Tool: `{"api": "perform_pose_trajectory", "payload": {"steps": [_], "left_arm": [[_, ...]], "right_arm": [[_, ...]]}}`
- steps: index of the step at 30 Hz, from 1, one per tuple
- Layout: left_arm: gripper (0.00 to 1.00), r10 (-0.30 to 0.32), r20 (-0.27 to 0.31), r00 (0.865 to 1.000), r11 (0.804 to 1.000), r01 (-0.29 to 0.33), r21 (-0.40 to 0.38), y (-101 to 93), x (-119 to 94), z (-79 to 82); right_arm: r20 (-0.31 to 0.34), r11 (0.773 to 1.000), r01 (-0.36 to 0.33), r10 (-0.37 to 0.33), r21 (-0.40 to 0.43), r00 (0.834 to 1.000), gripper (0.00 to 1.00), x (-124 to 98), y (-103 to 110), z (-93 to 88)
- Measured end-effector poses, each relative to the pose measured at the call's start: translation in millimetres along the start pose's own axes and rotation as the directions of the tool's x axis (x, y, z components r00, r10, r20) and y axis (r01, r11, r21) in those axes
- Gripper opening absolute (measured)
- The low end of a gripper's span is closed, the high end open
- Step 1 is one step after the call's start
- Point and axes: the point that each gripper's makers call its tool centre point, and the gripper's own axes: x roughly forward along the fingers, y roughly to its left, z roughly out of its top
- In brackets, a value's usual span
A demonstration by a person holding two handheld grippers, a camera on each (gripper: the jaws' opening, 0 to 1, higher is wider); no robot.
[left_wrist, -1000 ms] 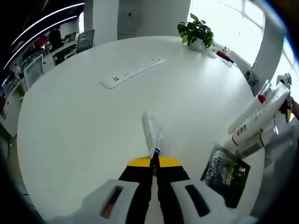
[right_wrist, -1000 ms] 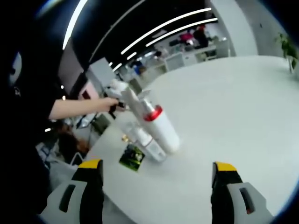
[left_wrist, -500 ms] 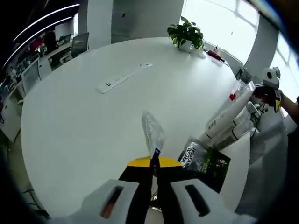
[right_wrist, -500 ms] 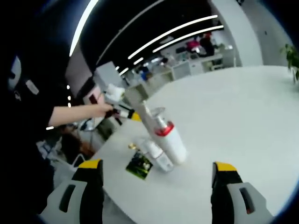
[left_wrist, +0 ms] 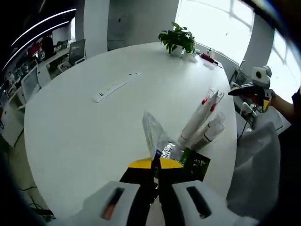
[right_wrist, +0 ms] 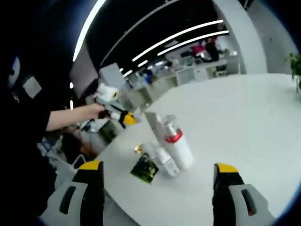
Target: Arrange the skincare products in the storage area until every visible bottle or jar stands upright without overlapping.
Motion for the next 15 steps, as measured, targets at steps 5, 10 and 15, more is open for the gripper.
{"api": "perform_pose_trajectory", "payload": {"steps": [5,10,15], "left_arm": [[0.05,-0.017,0.043,0.999,1.0,0.017,0.005,-33.4,-20,10.7],[0.05,-0.042,0.073,0.996,0.997,0.037,0.074,-75.2,-46,17.8],[0.05,-0.021,0.067,0.998,0.996,0.015,0.089,-98.3,-68,13.2]], "right_arm": [[0.01,0.999,-0.03,0.031,-0.031,0.999,0.99,-3,13,7.8],[-0.027,0.996,-0.06,0.058,-0.062,0.998,0.99,-5,26,4.1],[-0.01,0.995,-0.078,0.078,-0.065,0.997,0.99,-9,36,7.6]]}}
